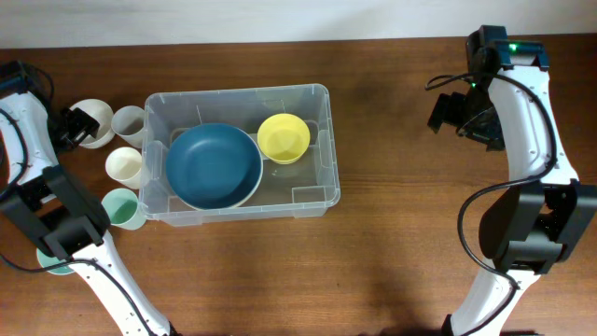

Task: Pack container
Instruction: 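Move the left gripper back to the white bowl and grip its rim, then lift the white bowl with the left gripper and carry it right, then stack the white bowl on the yellow bowl and release, then move the left gripper to the mint green bowl and grip its rim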

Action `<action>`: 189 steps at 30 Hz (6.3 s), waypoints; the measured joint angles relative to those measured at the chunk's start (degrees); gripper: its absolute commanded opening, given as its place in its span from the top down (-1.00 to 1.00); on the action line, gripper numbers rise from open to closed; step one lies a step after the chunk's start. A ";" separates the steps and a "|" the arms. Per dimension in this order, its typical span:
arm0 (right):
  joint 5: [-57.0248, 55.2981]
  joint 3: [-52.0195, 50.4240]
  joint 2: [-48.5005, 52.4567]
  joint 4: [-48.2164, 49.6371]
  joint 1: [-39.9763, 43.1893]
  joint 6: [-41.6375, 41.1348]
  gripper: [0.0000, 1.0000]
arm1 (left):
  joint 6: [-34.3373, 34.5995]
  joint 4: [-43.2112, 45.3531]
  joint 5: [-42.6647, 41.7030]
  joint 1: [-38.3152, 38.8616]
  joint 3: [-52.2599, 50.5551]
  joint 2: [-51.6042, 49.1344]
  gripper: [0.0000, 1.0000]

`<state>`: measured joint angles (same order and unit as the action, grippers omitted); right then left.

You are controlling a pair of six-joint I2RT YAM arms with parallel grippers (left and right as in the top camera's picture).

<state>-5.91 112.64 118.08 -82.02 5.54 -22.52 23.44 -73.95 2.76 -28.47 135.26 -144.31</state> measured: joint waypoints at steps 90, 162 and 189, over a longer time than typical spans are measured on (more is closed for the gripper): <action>-0.02 0.00 0.00 -0.02 0.00 0.02 -0.98 | -20.61 -13.40 -9.44 43.56 5.97 4.61 0.84; 0.00 0.00 0.00 0.00 0.00 0.00 -0.98 | 24.92 2.56 5.92 -14.64 -59.87 50.07 -0.99; 0.00 0.00 0.00 0.00 0.00 0.04 -0.98 | 31.93 21.42 4.79 -14.64 -73.24 45.13 -0.99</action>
<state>-5.91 112.64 118.08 -82.02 5.54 -22.48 55.37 -52.53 7.55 -43.11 62.02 -99.18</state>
